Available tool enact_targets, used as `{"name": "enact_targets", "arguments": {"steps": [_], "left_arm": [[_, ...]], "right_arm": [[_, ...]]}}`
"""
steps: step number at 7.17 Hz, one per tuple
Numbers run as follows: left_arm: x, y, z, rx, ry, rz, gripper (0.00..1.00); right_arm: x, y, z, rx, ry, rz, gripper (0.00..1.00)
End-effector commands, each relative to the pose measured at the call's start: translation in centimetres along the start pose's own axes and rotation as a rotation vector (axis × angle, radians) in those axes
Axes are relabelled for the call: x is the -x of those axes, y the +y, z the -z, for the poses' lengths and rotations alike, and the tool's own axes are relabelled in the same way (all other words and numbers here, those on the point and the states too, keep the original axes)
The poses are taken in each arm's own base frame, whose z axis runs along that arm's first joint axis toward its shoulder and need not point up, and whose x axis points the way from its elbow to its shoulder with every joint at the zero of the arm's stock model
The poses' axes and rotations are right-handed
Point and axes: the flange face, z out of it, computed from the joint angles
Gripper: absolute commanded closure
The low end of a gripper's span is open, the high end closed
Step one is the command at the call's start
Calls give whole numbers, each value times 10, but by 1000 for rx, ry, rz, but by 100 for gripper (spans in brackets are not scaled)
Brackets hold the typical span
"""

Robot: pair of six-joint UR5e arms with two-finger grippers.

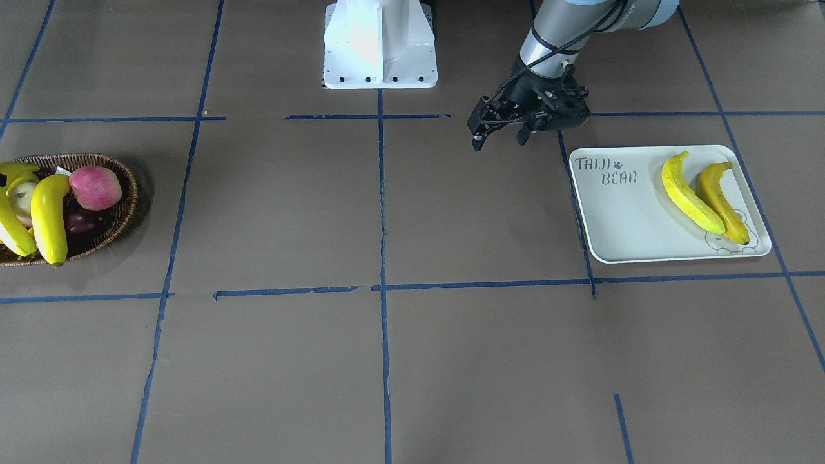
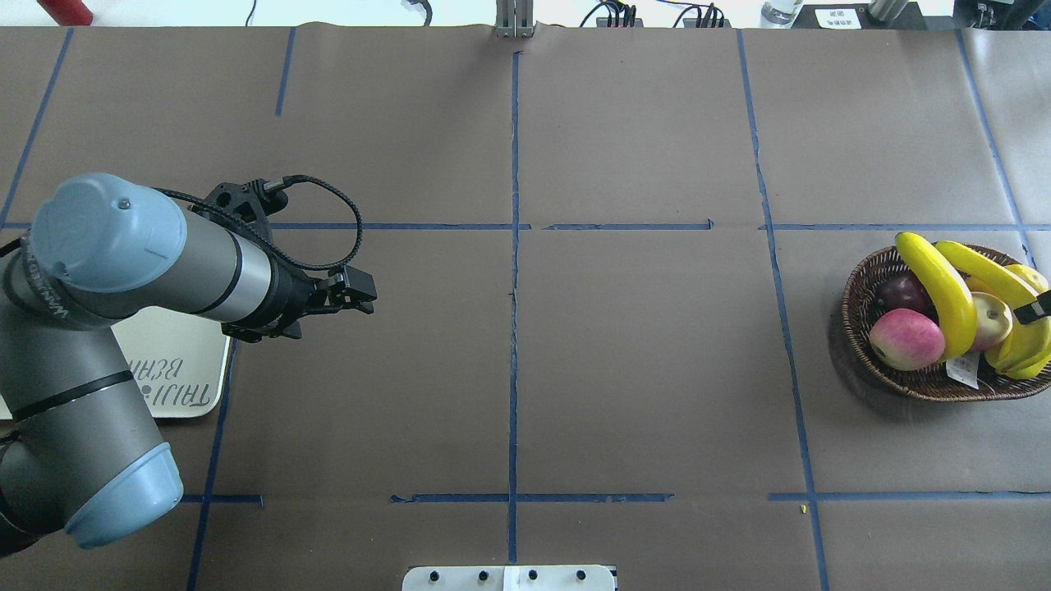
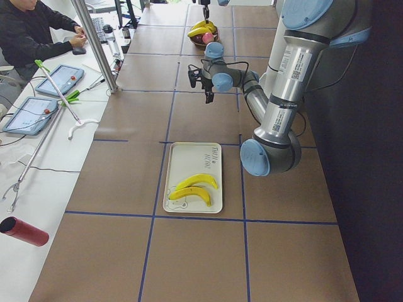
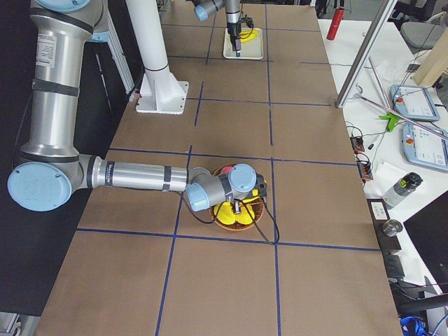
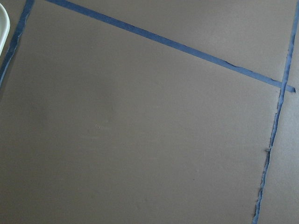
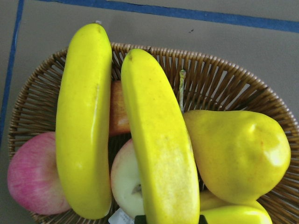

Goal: Transfer all bananas from basket to plate

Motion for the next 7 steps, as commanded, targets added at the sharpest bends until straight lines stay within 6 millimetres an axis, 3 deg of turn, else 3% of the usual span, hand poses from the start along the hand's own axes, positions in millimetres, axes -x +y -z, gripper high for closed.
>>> {"name": "enact_targets", "arguments": {"steps": [1, 3, 4, 5, 6, 7], "left_arm": [[1, -1, -3, -1, -6, 2, 0], [1, -1, -4, 1, -6, 1, 0], [-5, 0, 0, 0, 6, -3, 0], [-13, 3, 8, 3, 35, 2, 0], [-30, 5, 18, 4, 78, 45, 0], [-46, 9, 30, 9, 167, 96, 0]], "right_arm": [[32, -2, 59, -122, -14, 60, 100], [88, 1, 107, -216, -1, 120, 100], [132, -19, 114, -238, -28, 8, 100], [190, -54, 107, -225, -91, -88, 100], [245, -76, 92, -214, -118, -148, 99], [320, -89, 60, -219, -134, -187, 99]]}}
